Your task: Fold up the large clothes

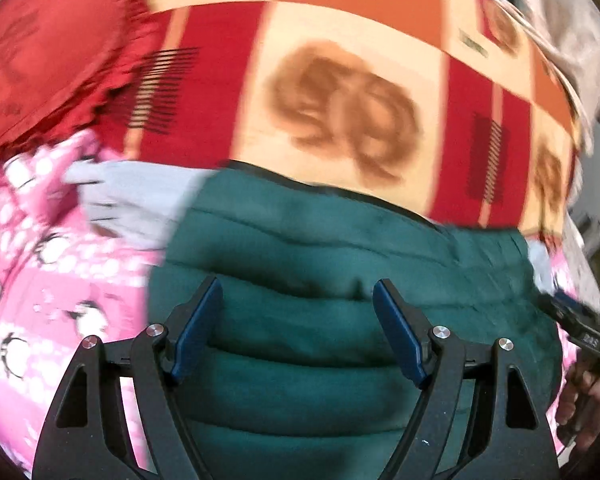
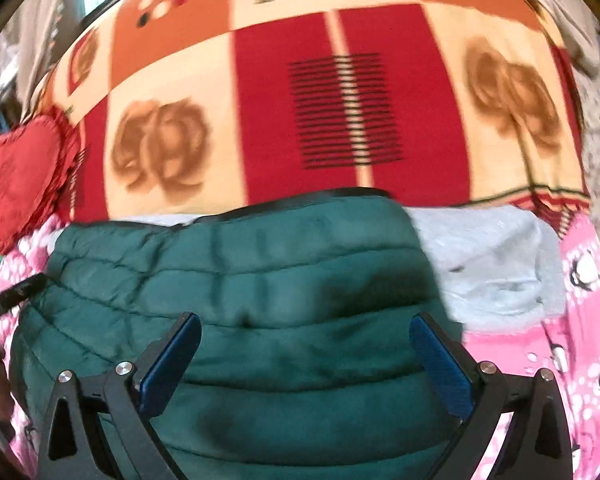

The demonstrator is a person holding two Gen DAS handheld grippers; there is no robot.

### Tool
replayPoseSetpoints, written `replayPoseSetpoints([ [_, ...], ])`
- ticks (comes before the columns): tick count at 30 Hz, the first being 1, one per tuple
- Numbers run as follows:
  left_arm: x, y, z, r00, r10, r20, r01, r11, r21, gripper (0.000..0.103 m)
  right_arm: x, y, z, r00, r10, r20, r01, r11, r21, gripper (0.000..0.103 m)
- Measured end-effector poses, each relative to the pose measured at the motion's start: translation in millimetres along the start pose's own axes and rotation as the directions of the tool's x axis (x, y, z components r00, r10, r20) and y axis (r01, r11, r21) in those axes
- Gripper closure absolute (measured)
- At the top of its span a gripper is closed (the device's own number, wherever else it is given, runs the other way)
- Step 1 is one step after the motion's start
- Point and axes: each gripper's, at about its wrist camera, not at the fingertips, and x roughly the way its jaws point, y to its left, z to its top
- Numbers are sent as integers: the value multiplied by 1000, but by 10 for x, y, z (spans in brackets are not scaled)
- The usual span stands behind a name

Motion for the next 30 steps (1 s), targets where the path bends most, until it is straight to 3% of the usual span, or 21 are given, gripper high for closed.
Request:
replayPoseSetpoints([
  [2, 55, 346, 62, 1000, 16, -25, -17, 998, -67, 25, 31, -126, -20, 1000, -6, -24, 6, 1000, 21, 0],
  [4, 194, 627, 54, 996, -43, -83, 31, 990, -138, 25, 99, -208, -61, 998, -16, -57, 16, 1000, 13, 0],
  [6, 362, 812, 7, 980, -125, -154, 93, 976, -199, 25, 144, -242, -100, 996, -52, -69, 52, 999, -2, 0],
  [9, 466, 898, -30, 966, -169, -194, 129, 971, -201, 22, 231, -293, -155, 993, -51, -104, 51, 999, -2, 0],
  [12, 554, 969, -72, 967, -161, -199, 117, 969, -217, 5, 235, -329, -164, 993, -36, -110, 38, 999, 13, 0],
  [18, 784, 1092, -148, 948, -260, -181, 210, 944, -254, 1, 295, -372, -214, 990, -10, -139, 16, 999, 41, 0],
  [23, 812, 1073, -184, 941, -295, -164, 250, 936, -248, 1, 378, -579, -261, 980, 96, -174, -68, 985, 158, 0],
  [28, 711, 914, -142, 938, -319, -135, 298, 942, -155, 42, 221, -914, -210, 986, 119, -112, -94, 974, 207, 0],
  [30, 718, 877, -125, 941, -309, -138, 290, 947, -141, 43, 255, -1045, -227, 984, 126, -124, -100, 975, 197, 0],
])
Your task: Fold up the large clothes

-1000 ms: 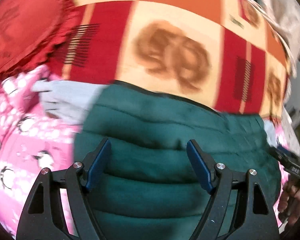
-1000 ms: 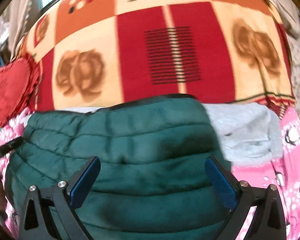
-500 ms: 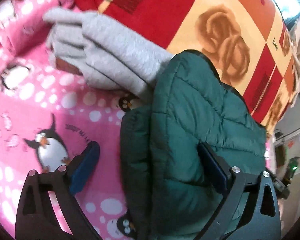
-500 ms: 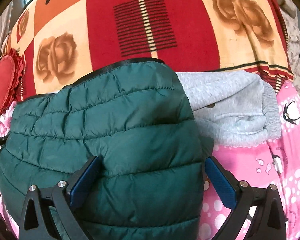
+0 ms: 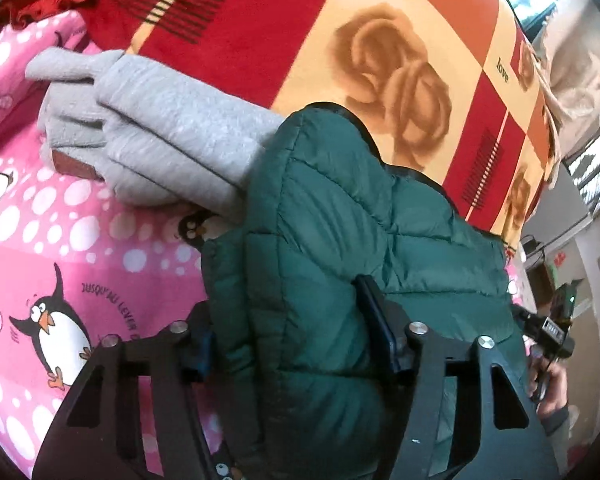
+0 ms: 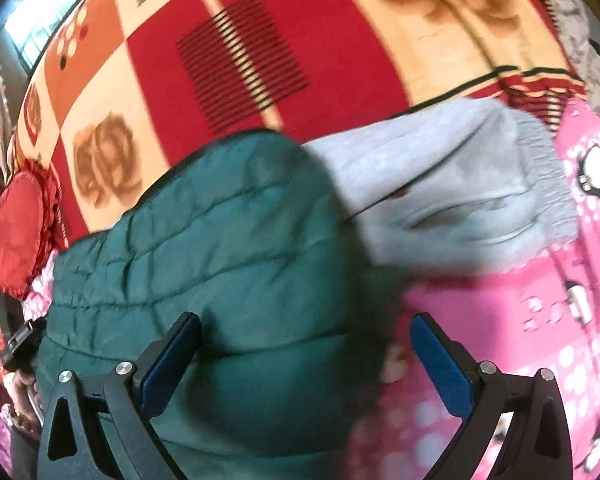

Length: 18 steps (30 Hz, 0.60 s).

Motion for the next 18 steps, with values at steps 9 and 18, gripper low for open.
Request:
replayPoseSetpoints([
  [9, 102, -41, 26, 998, 69, 0, -69, 998, 7, 33, 358, -394, -114, 976, 216, -32, -215, 976, 40, 0],
  [18, 85, -18, -1, 996, 87, 9, -87, 996, -4, 29, 350, -372, -101, 931, 365, -10, -366, 931, -18, 13],
])
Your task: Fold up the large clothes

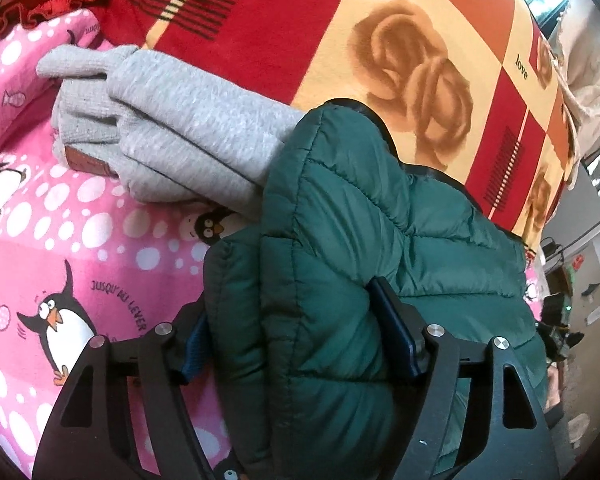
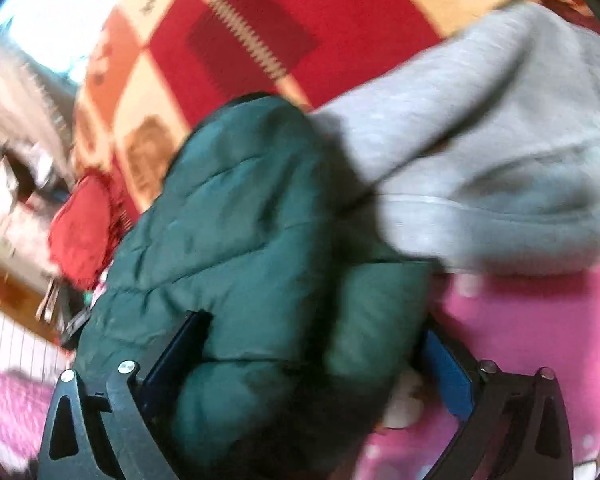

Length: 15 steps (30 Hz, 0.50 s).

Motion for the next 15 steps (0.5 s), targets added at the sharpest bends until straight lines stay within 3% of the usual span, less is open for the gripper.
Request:
replayPoseSetpoints([
  [3, -19, -51, -3, 999, 33, 17, -33, 999, 19, 32, -66, 119, 6, 997, -48, 64, 53, 996, -74, 30],
  [10, -55, -229, -25, 997, 76, 33, -79, 991, 111, 66, 37, 381, -21, 991, -106, 78, 119, 976, -183, 53],
  [13, -126, -334, -31, 993, 102, 59, -109, 984, 142, 77, -37, 484, 18, 987, -125, 102, 146, 963, -228, 66],
  [15, -202, -422, -37, 988, 124, 88, -136, 978, 156, 79, -148, 578, 30, 982, -130, 135, 160, 957, -240, 71],
])
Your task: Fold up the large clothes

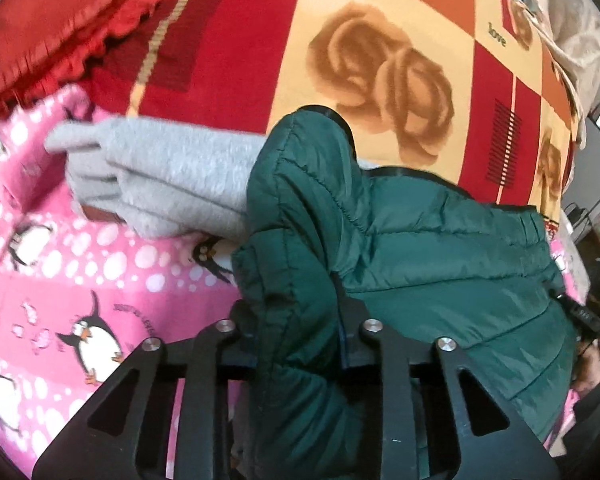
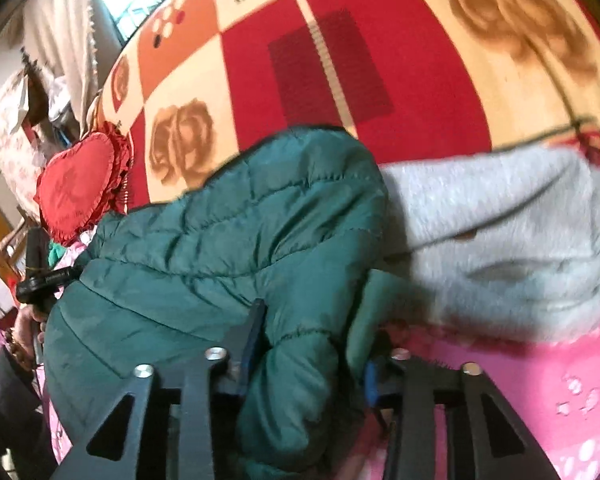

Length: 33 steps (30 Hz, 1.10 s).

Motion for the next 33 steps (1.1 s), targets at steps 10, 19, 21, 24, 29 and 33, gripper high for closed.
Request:
replayPoseSetpoints([
  [10, -734, -223, 13, 992, 10, 124, -8, 1000, -13, 82, -630, 508, 180, 992, -32, 124, 35, 999, -20, 76],
  [19, -1673, -321, -268, 978, -67, 197, 73, 997, -25, 82, -1470, 986, -39, 981, -17, 193, 24, 999, -31, 76],
  [21, -1866, -311, -374, 972, -105, 211, 114, 993, -32, 82, -1668, 1049, -151, 978, -8, 210, 16, 999, -39, 76],
  [24, -2119, -267, -576, 956, -185, 227, 199, 979, -41, 82, -1869, 1033, -363, 976, 18, 216, -13, 1000, -24, 76],
  [29, -1980, -337, -820, 977, -164, 137, 169, 985, -24, 81, -1821, 886, -527, 986, 8, 166, -11, 1000, 12, 76],
  [33, -1552, -474, -882, 996, -83, 33, 83, 996, 17, 81, -1529, 696, -551, 996, -48, 69, 42, 995, 87, 76],
])
